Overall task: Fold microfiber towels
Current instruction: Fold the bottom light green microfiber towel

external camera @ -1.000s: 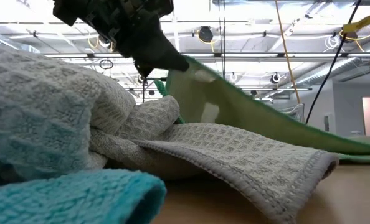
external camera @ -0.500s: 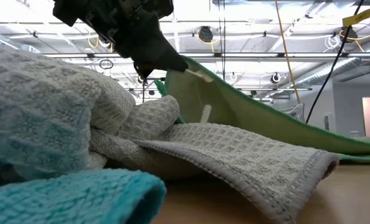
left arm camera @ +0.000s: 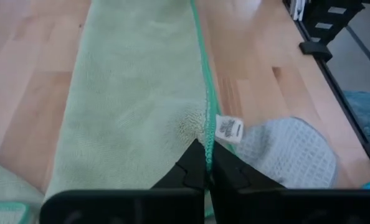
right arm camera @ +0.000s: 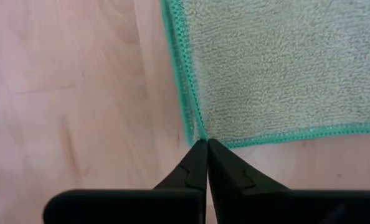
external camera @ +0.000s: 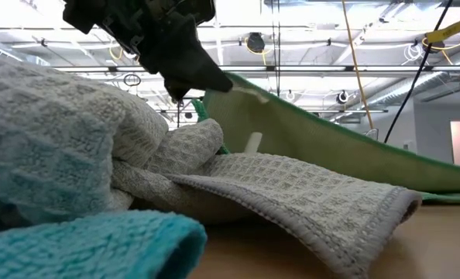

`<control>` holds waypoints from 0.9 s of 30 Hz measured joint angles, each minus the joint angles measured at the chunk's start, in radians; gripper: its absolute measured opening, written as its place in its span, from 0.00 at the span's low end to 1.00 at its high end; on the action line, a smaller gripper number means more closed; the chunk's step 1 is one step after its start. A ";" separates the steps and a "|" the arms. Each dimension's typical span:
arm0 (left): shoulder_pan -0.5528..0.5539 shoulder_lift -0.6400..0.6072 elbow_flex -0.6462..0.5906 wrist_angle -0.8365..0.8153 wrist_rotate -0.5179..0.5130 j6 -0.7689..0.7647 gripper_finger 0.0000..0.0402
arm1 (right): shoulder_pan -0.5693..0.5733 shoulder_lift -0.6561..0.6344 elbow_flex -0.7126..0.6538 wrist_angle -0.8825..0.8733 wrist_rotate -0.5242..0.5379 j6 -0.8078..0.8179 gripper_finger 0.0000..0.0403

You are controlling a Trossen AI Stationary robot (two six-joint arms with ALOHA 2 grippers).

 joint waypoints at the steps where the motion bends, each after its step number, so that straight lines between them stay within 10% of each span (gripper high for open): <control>1: 0.000 0.000 0.000 0.000 0.000 0.000 0.01 | 0.000 0.000 0.000 -0.001 0.000 0.000 0.01; 27: -0.008 0.000 0.000 0.002 0.003 -0.047 0.05 | 0.000 0.000 0.000 -0.018 0.022 0.022 0.21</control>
